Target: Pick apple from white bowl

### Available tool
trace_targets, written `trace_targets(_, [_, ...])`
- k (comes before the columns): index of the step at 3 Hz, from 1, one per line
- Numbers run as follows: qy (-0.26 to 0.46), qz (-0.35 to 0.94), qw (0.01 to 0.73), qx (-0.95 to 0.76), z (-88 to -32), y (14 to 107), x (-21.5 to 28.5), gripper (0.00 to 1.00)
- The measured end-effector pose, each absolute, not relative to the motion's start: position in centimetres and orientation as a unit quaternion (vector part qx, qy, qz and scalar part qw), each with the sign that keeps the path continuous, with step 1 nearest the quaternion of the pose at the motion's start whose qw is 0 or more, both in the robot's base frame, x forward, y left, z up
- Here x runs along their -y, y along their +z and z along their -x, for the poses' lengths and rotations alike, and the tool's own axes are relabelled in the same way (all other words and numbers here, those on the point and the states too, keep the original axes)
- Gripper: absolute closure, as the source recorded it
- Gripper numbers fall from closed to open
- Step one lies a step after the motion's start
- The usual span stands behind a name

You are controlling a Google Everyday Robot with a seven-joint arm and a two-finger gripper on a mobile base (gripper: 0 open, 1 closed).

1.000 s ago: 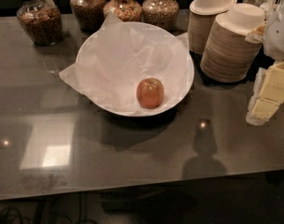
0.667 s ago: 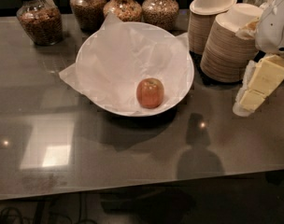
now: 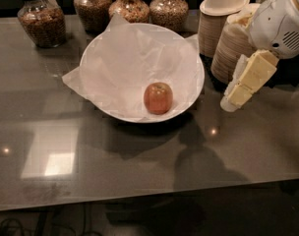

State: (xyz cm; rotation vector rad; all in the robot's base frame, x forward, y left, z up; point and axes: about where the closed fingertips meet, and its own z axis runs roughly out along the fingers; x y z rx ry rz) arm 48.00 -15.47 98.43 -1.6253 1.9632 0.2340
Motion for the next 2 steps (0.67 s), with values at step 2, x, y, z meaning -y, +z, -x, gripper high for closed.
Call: trace_targets(2, [0.132, 0.604, 0.31, -0.723, -49.2, 97.3, 13.0, 0.0])
